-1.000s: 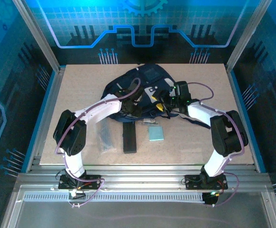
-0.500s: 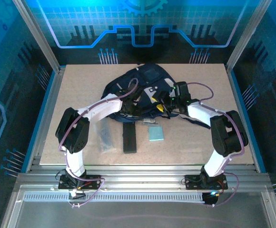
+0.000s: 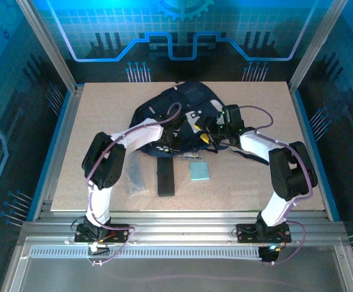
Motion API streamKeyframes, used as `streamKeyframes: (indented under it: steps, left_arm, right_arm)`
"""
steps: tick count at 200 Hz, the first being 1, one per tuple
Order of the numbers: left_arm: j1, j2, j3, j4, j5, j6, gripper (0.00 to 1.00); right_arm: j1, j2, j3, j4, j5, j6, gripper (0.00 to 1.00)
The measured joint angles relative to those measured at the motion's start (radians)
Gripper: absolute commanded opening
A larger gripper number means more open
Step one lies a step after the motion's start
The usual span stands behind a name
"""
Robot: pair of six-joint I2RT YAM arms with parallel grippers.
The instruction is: Pack books, pencil case, and school supplies into a backpack
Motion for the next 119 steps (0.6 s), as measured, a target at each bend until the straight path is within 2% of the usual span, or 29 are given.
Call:
streamKeyframes:
  steps: [14, 80, 119]
  left_arm:
    - [-0.001, 0.016, 0.013, 0.001, 0.008, 0.004, 0.00]
    - [0.003, 0.018, 0.058, -0.047, -0.010, 0.028, 0.00]
    - [0.026, -0.051, 0.084, -0.069, 0.009, 0.078, 0.00]
  right_arm:
    - [-0.002, -0.004, -0.009, -0.001, 0.004, 0.000, 0.65]
    - [-0.005, -0.014, -0.016, -0.018, 0.004, -0.011, 0.68]
    - [0.002, -0.061, -0.015, -0.115, -0.003, -0.038, 0.86]
